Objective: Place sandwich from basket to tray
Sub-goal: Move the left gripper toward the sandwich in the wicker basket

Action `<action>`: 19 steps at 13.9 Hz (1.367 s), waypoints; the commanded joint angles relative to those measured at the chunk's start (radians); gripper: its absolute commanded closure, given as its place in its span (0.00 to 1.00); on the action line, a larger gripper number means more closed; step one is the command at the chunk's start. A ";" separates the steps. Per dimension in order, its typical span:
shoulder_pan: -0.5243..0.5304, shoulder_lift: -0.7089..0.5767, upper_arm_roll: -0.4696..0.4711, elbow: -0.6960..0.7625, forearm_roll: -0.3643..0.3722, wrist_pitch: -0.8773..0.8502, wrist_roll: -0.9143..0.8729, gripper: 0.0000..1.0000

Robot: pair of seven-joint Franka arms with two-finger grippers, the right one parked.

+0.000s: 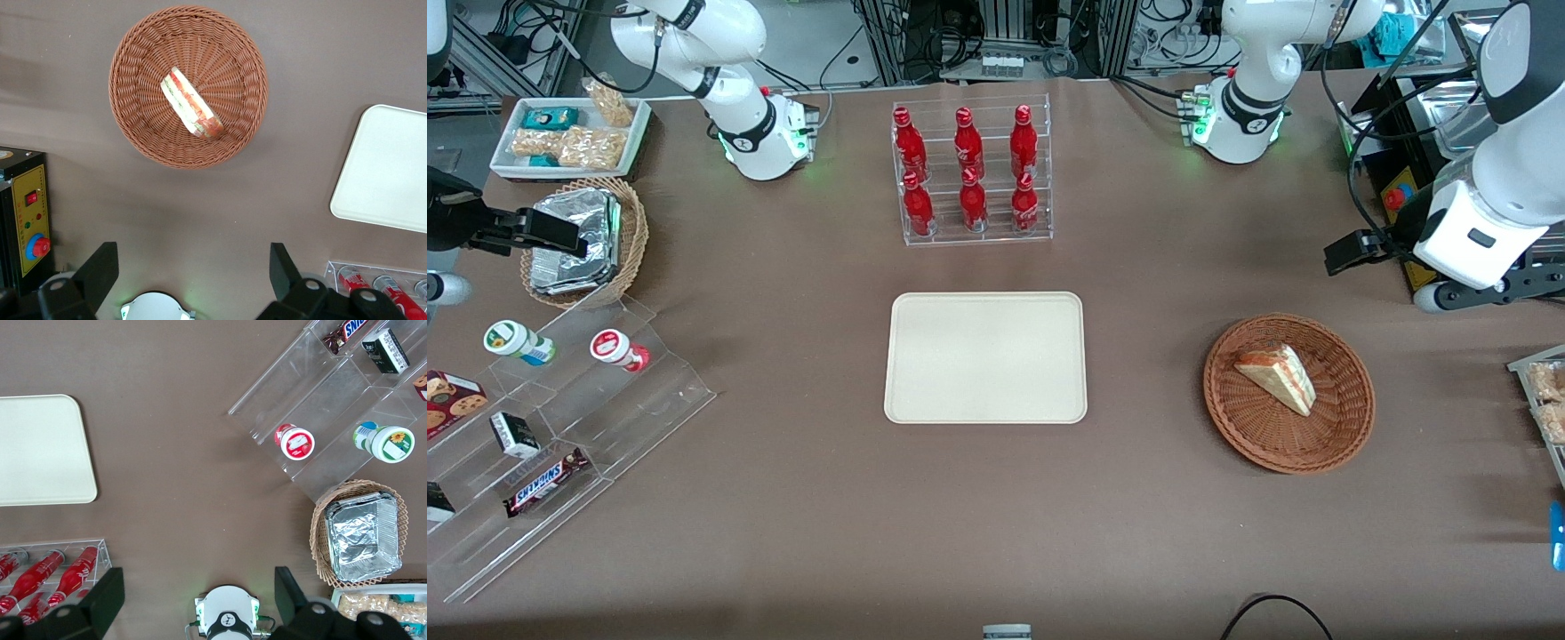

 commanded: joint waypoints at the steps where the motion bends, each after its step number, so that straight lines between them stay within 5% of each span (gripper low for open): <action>1: 0.003 0.012 -0.003 0.013 0.011 0.016 -0.006 0.00; 13: 0.007 0.073 0.002 0.005 0.020 0.033 -0.041 0.00; 19: 0.012 0.098 0.034 -0.319 0.021 0.492 -0.142 0.00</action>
